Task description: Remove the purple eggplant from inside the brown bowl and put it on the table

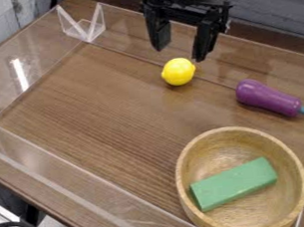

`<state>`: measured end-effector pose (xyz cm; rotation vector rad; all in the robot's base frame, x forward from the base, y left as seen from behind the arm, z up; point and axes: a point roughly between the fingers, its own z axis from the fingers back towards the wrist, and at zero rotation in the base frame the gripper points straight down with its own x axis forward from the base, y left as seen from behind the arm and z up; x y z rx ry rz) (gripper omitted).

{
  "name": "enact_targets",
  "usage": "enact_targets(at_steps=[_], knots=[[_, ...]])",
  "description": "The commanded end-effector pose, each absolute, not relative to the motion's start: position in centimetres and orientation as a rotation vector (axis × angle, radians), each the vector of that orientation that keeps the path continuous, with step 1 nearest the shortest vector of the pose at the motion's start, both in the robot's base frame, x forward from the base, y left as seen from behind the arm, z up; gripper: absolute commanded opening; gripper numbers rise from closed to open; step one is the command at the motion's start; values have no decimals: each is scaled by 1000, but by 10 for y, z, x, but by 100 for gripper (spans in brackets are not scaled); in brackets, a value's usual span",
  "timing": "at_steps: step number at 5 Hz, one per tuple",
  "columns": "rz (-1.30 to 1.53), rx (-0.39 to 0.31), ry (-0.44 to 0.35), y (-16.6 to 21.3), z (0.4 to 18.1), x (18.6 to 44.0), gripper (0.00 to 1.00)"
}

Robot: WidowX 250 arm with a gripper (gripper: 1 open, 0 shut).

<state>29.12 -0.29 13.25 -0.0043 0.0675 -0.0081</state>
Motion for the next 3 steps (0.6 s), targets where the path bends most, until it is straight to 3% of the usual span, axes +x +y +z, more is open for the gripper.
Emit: enact_targets(at_steps=[1,3], knots=[[-3,-2,62,11,135,292,100],[24,8,1,47,154,294,100]])
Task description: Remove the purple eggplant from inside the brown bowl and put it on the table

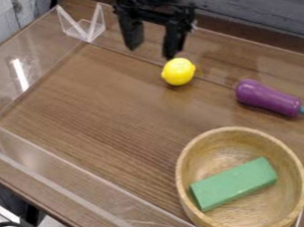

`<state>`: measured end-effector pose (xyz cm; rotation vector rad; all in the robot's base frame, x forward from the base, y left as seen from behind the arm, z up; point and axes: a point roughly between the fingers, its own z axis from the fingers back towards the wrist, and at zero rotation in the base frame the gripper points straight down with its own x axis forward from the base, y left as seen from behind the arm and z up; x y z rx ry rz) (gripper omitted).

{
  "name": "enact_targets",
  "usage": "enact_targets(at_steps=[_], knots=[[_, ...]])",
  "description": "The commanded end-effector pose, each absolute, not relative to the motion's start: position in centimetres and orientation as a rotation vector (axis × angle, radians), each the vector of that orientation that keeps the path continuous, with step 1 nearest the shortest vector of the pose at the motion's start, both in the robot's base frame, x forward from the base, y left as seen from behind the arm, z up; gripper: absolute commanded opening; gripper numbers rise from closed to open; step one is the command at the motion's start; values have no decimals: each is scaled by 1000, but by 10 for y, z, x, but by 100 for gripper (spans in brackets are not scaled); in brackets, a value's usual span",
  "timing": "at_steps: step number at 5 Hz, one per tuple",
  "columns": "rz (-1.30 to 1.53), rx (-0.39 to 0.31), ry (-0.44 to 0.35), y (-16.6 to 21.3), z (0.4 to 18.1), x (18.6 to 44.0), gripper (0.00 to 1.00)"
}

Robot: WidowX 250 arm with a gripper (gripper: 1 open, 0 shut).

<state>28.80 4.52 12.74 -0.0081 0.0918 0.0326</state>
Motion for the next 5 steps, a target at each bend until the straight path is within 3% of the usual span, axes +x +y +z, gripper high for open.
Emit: enact_targets(at_steps=[1,2,4,5], knots=[[34,16,-45,68,161,302,100],[8,21,-82,84,162,313,100],[-97,-37,-79,52,155,302,100],[-109,-37,-108,60,149,318,100]])
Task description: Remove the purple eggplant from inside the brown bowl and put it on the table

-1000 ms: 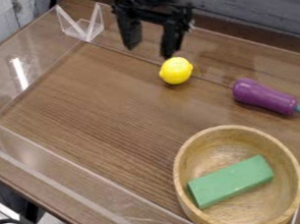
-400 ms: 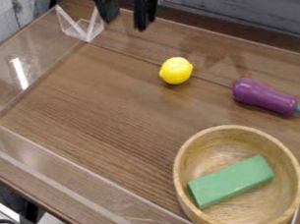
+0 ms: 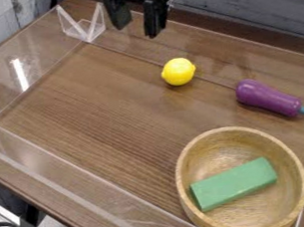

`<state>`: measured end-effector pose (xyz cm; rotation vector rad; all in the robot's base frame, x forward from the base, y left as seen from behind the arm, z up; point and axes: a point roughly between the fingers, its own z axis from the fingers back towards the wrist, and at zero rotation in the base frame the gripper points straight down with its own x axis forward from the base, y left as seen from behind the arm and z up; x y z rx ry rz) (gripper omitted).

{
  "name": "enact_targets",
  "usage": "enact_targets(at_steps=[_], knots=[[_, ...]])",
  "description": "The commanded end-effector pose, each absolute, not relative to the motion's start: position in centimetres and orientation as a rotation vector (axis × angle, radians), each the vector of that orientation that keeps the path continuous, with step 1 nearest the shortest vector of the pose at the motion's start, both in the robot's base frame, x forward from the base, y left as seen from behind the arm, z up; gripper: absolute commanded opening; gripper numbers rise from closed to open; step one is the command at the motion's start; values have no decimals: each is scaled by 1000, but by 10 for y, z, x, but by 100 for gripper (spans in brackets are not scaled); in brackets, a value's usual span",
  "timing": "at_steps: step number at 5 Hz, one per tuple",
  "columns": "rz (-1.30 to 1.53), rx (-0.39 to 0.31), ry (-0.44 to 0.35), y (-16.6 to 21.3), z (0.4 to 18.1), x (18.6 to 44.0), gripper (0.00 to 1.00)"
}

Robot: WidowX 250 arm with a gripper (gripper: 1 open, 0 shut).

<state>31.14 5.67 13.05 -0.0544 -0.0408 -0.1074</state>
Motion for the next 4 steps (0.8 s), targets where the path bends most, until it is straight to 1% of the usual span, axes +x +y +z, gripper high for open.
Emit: enact_targets(at_steps=[1,3,4], knots=[[-121,-37,-118,69,143,328,100],[-125,-40,-108,78,142,318,100],[-130,-41,-110,83,140,318,100]])
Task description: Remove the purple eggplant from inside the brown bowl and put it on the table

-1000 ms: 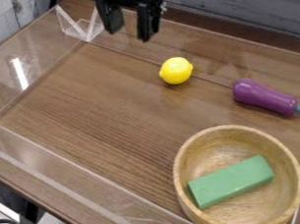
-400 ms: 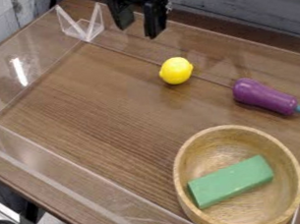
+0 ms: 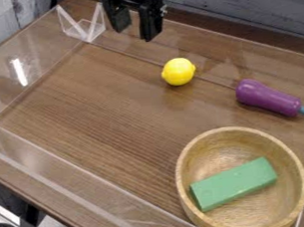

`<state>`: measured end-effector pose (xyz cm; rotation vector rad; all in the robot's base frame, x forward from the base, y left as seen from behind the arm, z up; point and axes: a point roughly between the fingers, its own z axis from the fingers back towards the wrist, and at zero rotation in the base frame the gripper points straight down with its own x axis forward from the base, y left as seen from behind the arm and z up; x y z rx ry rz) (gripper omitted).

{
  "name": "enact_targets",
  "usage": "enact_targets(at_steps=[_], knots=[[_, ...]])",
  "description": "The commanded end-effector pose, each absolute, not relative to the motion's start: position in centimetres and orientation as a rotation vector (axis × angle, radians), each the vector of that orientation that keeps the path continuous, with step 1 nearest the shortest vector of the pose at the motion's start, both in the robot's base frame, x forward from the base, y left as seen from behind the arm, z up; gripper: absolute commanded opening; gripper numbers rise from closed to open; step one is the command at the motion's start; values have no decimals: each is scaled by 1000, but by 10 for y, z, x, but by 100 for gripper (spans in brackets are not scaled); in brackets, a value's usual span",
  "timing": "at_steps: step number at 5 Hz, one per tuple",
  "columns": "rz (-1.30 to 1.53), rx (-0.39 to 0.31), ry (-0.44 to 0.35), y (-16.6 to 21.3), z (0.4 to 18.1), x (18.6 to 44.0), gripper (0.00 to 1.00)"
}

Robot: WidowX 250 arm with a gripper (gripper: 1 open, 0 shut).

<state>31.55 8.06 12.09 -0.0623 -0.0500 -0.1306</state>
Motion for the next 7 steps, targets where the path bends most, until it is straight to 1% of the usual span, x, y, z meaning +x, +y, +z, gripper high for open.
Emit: enact_targets(at_steps=[1,3,4,6,7], knots=[[-135,-45,-110,85,134,325,100],[-158,-61,-103,76,125,330,100],[-169,-66,-106,74,127,327,100],[-174,-75,-93,72,120,325,100],[-191,-83,-94,62,120,323,100]])
